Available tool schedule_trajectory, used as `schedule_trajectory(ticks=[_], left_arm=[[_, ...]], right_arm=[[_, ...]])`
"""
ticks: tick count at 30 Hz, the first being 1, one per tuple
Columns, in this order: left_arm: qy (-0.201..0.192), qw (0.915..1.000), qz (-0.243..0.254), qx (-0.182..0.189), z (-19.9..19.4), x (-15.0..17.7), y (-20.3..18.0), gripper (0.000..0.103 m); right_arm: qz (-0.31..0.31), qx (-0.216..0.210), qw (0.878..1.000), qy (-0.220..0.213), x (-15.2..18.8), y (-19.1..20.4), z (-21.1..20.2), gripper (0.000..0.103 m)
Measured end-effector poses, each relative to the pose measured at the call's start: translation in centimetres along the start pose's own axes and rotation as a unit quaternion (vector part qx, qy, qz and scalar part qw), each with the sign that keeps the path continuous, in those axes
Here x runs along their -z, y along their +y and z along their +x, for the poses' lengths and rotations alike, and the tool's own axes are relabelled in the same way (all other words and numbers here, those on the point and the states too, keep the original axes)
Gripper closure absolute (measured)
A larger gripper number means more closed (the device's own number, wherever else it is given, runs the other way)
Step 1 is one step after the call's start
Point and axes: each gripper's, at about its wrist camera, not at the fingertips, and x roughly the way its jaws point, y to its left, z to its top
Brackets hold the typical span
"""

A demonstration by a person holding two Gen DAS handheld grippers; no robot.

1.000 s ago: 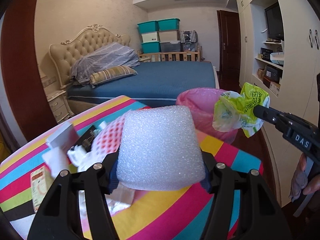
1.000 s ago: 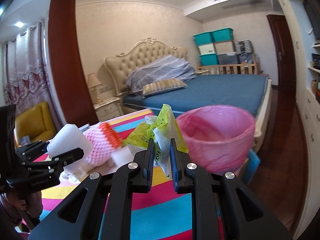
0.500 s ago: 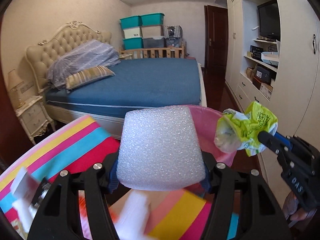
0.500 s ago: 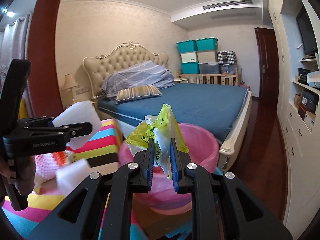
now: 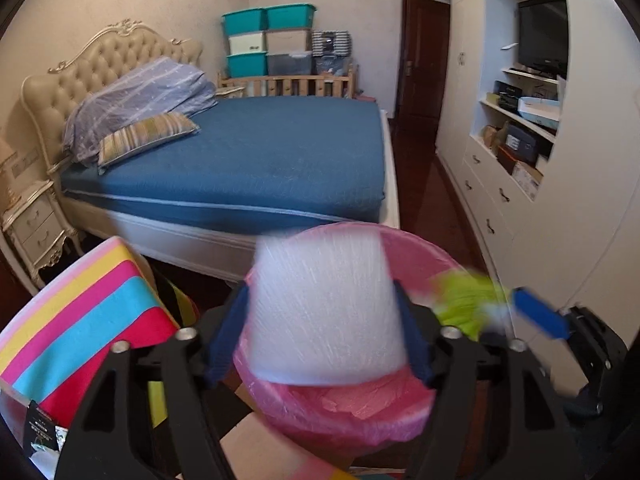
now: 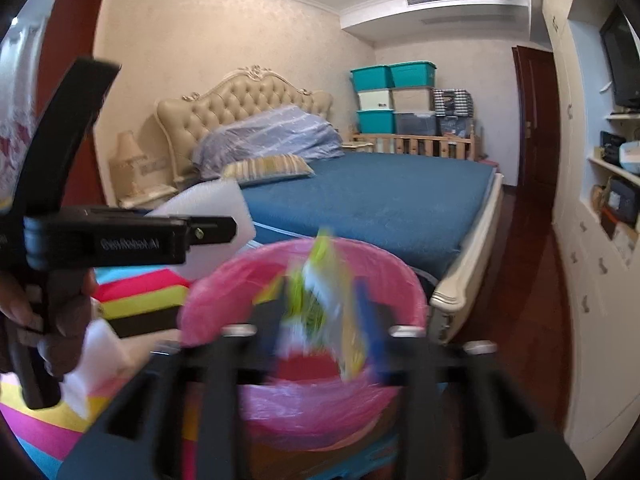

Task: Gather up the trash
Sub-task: 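Open the right tool to drop the bag while the left tool drops the foam block, then move both open tools back over the trash on the table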

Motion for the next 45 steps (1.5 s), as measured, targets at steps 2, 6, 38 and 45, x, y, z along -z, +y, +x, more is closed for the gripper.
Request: schedule_trajectory(ticks=[2,6,38,45], left_arm=[[0.001,0.9999,-0.01,-0.004,0.2,0.2,0.2,0.023],[0.001,0.9997,-0.018,-0.015,-0.8,1.5,1.2,0.017],[-0.067,0.9887,-0.023,-0.132,-24.8,20.8,8.4,0.007],[-0.067,0.9825,-0.035,-0.17,-27.7,24.9,11.0,0.006]], right_arm=[[0.004,-0.003,1.0,0.0,0.2,-0.2,-0.2,0.027],[0.005,0.007,1.0,0.0,1.0,-0.5,-1.5,0.027],[-0.038,-0.059,0.997,0.036,5.5,11.9,-10.3,0.019],[-0.058,-0.082,0.993,0.055,6.0,14.9,-10.1,0.018]])
